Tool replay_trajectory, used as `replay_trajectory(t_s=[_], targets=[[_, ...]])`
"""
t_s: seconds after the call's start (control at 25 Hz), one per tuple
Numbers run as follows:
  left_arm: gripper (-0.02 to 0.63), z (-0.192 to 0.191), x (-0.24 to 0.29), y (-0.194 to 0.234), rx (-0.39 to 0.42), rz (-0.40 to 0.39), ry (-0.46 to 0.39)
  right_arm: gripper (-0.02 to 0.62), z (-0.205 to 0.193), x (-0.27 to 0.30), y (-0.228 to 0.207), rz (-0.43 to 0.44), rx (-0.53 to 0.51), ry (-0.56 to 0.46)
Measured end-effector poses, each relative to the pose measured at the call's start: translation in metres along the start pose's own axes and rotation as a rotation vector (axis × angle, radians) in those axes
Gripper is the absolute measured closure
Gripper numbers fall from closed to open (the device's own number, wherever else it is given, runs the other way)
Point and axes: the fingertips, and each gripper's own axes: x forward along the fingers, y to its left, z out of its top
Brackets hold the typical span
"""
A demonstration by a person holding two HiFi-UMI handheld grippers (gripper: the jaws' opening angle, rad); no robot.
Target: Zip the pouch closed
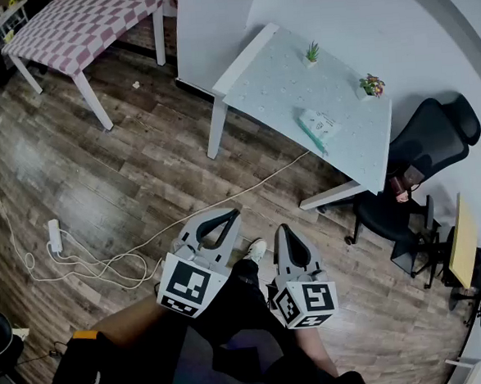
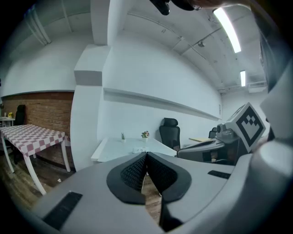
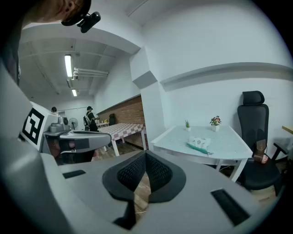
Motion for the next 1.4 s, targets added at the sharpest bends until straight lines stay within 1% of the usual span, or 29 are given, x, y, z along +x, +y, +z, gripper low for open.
replay_trajectory(t_s=[0.52,0.68,1.04,1.24,1.4], targets=[[0.595,0.005,0.013,-0.006,0.012,-0.022,0.004,0.58,0.001,0.002,-0.015,-0.01,0.03,0.002],[0.595,0.007,0.027,-0.011,0.007,-0.032,0.006,0.58,0.0,0.004,-0.028,-0.014,0.044,0.016],[0.595,0.013,0.084,-0.024,-0.015,-0.067,0.034,0.58,0.009,0.02,-0.089,-0.057,0.053,0.048],[0.595,0.017,0.128,-0.033,-0.02,-0.09,0.06,0.58,0.012,0.034,-0.131,-0.08,0.037,0.07],[0.595,0.026,0.166,-0.042,-0.006,-0.1,0.076,0.58,0.016,0.046,-0.167,-0.087,0.039,0.083]])
